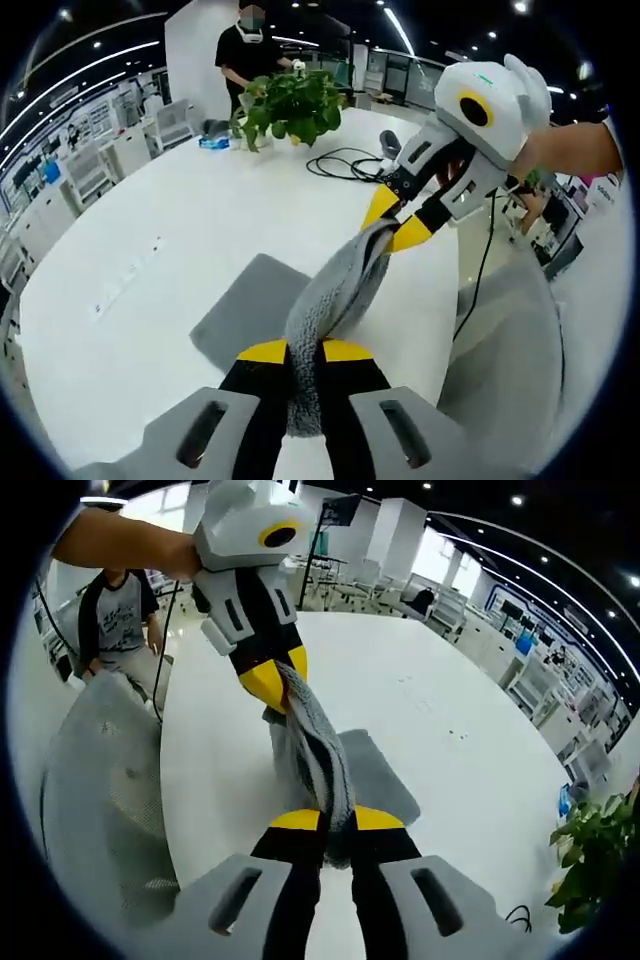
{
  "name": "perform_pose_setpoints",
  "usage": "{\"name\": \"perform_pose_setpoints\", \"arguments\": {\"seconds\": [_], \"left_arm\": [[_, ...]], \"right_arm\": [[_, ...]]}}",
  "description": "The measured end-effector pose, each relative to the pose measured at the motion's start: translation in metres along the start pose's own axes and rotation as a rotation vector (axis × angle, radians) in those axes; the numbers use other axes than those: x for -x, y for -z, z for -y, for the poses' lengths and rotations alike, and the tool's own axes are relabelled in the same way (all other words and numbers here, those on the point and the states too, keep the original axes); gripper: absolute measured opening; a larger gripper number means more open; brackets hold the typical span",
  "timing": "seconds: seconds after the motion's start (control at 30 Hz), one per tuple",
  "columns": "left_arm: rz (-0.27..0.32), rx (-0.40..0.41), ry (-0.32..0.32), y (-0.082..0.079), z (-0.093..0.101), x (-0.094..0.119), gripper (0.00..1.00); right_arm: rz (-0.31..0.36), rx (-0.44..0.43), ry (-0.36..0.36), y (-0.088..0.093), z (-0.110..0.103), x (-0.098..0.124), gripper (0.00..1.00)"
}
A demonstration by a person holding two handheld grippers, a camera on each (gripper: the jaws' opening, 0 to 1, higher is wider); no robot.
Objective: Fold the towel on the table until its edges align and the towel forms a compact rectangular stack.
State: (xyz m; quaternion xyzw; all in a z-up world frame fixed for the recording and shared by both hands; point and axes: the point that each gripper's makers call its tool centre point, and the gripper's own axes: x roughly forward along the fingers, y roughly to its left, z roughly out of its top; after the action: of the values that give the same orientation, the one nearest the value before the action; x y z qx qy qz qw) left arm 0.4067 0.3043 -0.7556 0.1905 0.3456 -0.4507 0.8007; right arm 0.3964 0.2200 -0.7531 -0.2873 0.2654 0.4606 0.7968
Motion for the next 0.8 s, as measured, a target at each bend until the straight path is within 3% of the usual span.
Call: {"name": "perform_pose_setpoints", "arguments": {"seconds": [0.5, 0.8], "left_arm": [[-0.026, 0.033, -0.054, 0.004, -0.038, -0.030, 0.11], [-0.047, 0.013, -0.047, 0.014, -0.046, -0.060, 0.11]], "right_arm": [[-0.048, 0.026, 0.046, 0.002, 0.035, -0.036, 0.08], [-0.103, -0.048, 0.040, 0.027, 0.046, -0.058, 0.09]]}}
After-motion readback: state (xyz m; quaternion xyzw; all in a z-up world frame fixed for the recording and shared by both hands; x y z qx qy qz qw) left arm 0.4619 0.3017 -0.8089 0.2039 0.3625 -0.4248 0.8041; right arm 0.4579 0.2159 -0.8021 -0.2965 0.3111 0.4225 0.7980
